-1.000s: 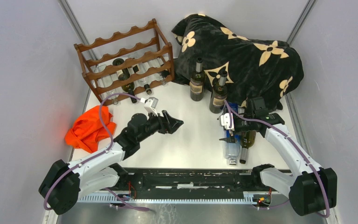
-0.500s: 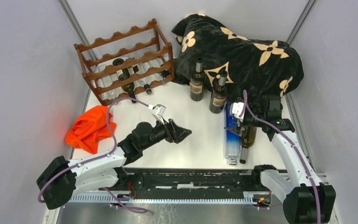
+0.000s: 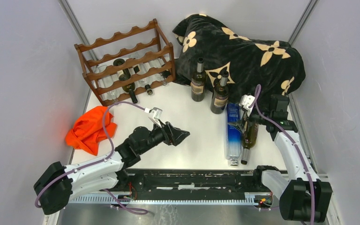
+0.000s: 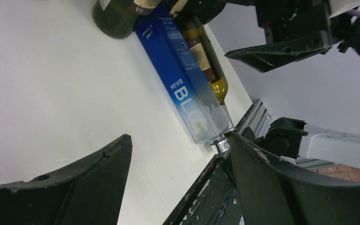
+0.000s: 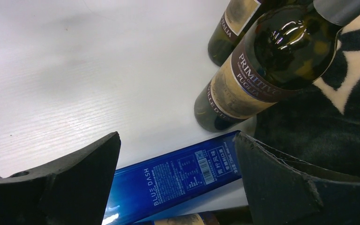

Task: Put the wine bottle on the wine rack
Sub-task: Pick up the wine bottle from the center of the board.

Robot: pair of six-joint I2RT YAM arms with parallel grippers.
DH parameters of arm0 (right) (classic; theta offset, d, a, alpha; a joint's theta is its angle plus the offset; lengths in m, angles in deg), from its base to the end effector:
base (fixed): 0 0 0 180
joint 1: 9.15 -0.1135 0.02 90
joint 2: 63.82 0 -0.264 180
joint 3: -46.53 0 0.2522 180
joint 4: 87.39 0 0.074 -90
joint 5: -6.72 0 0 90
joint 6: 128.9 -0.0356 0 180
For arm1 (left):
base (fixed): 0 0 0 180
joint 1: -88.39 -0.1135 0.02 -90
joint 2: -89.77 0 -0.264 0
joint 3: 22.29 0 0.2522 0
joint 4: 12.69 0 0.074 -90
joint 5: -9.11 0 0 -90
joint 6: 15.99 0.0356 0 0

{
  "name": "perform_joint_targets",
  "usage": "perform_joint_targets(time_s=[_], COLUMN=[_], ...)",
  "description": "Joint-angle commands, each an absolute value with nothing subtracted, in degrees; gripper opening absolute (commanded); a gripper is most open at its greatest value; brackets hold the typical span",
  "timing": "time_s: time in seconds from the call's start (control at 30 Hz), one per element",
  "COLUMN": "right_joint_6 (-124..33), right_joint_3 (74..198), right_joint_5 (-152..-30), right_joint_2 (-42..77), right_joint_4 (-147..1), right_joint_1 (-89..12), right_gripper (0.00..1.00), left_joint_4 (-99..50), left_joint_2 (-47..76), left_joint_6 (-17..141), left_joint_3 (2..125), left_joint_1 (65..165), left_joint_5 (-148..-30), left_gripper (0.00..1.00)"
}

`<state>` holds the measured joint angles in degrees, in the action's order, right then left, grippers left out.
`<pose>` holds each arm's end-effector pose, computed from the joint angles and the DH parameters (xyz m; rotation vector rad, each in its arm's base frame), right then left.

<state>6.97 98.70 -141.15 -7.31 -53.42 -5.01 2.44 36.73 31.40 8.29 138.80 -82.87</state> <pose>0.2004 0.0157 0.2570 -1.1403 1.5778 0.5571 0.1284 -0.1572 0.2141 0.1547 1.8542 -1.2093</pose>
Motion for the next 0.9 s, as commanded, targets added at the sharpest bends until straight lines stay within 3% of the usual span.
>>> perform_joint_targets(time_s=[0.0, 0.37, 0.87], right_joint_6=[5.46, -5.01, -19.38], right_joint_3=[99.71, 109.18, 106.71], right_joint_5=[-146.04, -139.81, -129.57], right_joint_2=[-6.91, 0.88, 10.92], right_joint_4=[-57.47, -68.65, -89.33], right_joint_1=[-5.01, -7.11, -12.77], right_gripper=[0.98, 0.98, 0.98], left_joint_4=[5.26, -3.32, -9.21], left_joint_2=[40.63, 43.31, 45.39], left_joint_6=[29.95, 33.53, 34.46], left_joint_3=[9.13, 13.63, 16.47], left_joint_1=[139.12, 139.11, 139.1], left_joint_5=[-81.91, -81.07, -78.87], left_gripper=[0.82, 0.84, 0.84])
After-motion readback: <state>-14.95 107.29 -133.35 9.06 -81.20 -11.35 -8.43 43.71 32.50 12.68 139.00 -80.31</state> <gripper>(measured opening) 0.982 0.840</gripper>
